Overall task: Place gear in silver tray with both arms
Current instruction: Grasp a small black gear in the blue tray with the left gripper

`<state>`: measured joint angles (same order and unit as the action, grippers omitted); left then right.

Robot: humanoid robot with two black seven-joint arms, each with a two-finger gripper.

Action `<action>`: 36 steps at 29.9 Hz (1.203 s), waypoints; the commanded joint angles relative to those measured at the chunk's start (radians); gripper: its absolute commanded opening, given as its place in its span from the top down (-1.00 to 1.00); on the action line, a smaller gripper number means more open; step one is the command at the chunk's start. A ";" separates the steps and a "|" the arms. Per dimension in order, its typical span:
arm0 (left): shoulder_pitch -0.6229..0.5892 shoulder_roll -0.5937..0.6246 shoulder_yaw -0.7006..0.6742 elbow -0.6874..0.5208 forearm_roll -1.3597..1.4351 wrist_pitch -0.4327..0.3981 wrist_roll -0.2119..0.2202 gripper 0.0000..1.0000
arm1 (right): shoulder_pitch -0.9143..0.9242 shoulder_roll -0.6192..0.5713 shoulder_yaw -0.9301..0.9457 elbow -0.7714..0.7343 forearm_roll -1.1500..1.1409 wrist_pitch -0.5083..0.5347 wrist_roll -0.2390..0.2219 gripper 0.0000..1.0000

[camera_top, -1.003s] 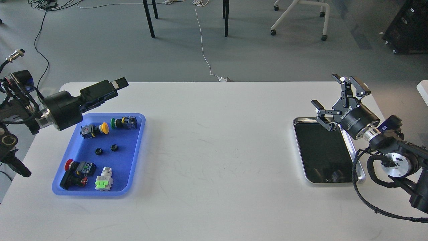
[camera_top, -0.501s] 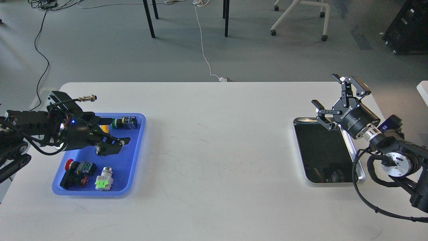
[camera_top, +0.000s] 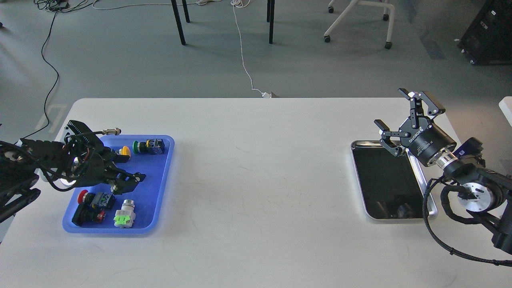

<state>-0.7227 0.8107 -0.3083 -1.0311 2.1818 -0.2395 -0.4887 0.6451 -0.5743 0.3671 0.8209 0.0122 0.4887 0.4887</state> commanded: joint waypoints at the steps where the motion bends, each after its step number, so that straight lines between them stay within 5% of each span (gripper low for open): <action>1: 0.000 -0.008 0.011 0.022 0.000 0.003 0.000 -0.28 | -0.001 0.001 -0.001 0.000 0.000 0.000 0.000 -0.98; 20: 0.002 -0.053 0.037 0.108 0.000 0.006 0.000 -0.09 | -0.001 -0.001 -0.001 0.000 0.000 0.000 0.000 -0.98; 30: 0.002 -0.065 0.038 0.135 0.000 0.005 0.000 0.26 | -0.001 0.001 -0.001 -0.003 0.000 0.000 0.000 -0.98; 36: 0.002 -0.065 0.038 0.135 0.000 0.005 0.000 0.30 | -0.001 0.004 -0.001 -0.003 -0.001 0.000 0.000 -0.98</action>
<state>-0.7210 0.7456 -0.2701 -0.8961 2.1812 -0.2346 -0.4890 0.6442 -0.5715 0.3666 0.8176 0.0110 0.4887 0.4887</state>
